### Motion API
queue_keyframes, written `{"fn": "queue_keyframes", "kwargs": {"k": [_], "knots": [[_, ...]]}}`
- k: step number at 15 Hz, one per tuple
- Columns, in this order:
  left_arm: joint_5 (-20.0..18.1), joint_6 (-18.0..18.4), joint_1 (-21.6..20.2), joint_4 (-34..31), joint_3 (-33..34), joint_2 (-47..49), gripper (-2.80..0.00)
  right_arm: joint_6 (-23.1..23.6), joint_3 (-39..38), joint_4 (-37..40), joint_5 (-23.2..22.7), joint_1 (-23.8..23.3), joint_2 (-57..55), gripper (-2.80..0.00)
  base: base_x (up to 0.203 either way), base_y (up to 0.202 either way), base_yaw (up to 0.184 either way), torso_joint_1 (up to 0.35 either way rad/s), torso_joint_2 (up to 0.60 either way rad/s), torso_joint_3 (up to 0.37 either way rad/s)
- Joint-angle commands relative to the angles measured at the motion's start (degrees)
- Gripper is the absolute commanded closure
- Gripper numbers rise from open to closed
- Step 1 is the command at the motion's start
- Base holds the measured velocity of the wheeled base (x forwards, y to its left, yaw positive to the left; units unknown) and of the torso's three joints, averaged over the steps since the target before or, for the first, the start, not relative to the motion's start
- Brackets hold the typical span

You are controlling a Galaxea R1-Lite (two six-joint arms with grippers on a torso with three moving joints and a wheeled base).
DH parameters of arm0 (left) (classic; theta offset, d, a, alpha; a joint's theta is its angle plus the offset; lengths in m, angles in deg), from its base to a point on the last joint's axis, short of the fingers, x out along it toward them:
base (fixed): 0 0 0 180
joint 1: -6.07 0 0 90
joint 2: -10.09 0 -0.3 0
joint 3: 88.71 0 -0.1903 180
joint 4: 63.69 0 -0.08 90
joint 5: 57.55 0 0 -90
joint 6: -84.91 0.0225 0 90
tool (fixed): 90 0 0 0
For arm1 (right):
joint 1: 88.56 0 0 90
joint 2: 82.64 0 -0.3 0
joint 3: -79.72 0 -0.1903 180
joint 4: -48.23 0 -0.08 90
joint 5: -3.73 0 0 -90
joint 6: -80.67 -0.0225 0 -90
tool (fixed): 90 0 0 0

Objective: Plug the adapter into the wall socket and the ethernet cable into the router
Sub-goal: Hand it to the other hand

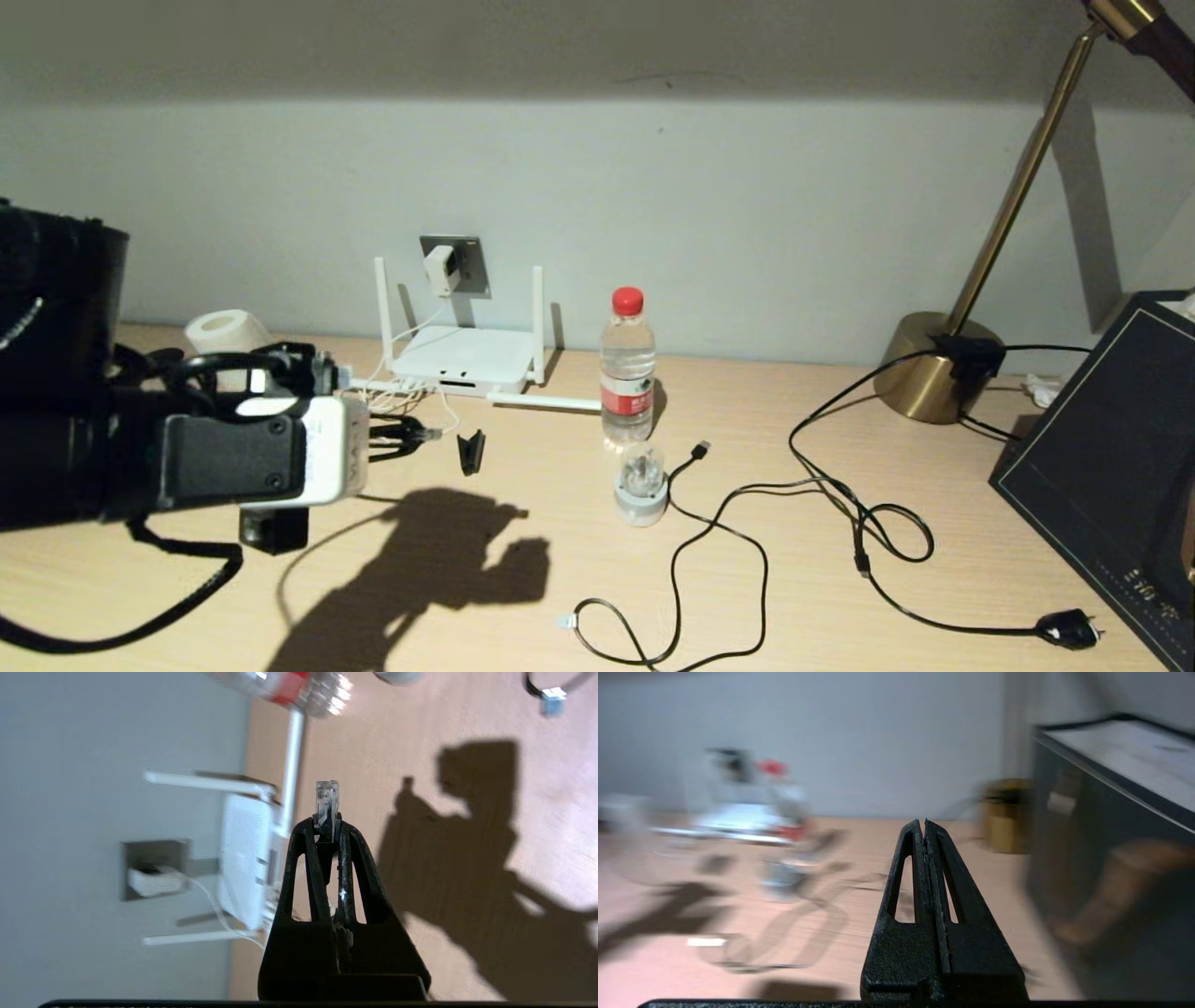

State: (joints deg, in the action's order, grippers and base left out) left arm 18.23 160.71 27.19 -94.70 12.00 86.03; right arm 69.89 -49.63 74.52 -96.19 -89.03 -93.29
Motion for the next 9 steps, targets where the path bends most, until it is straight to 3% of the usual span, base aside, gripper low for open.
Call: {"fn": "queue_keyframes", "kwargs": {"k": [1, 3, 4, 7, 8, 9], "knots": [[0.1, 0.4, 1.1, 0.4, -3.1, 1.3, 0.00, -8.4, 9.2, 1.8, -13.8, 0.0, -17.0, 0.00, 0.000, 0.000, 0.000, 0.000, 0.00, 0.000], [1.4, 0.2, 1.7, 1.6, -5.0, 2.0, 0.00, -12.7, 12.6, 2.9, -31.5, -0.1, -24.9, 0.00, 0.000, 0.000, 0.000, 0.000, 0.00, 0.000], [1.4, -0.9, 2.0, 1.6, -5.5, 2.5, 0.00, -13.8, 13.5, 2.4, -35.9, 0.0, -28.5, 0.00, 0.000, 0.000, 0.000, 0.000, 0.00, 0.000], [1.6, -3.0, 6.4, 2.9, -8.9, 5.5, 0.00, -14.8, 14.3, -2.4, -39.9, 2.7, -36.7, 0.00, 0.000, 0.000, 0.000, 0.000, 0.00, 0.000], [1.7, -3.1, 7.7, 3.3, -10.7, 7.5, 0.00, -14.0, 14.0, -3.5, -40.0, 4.8, -37.9, 0.00, 0.000, 0.000, 0.000, 0.000, 0.00, 0.000], [2.0, -3.2, 9.0, 3.7, -12.2, 9.2, 0.00, -10.1, 13.2, -4.0, -39.4, 5.3, -38.7, 0.00, 0.000, 0.000, 0.000, 0.000, 0.00, 0.000]]}}
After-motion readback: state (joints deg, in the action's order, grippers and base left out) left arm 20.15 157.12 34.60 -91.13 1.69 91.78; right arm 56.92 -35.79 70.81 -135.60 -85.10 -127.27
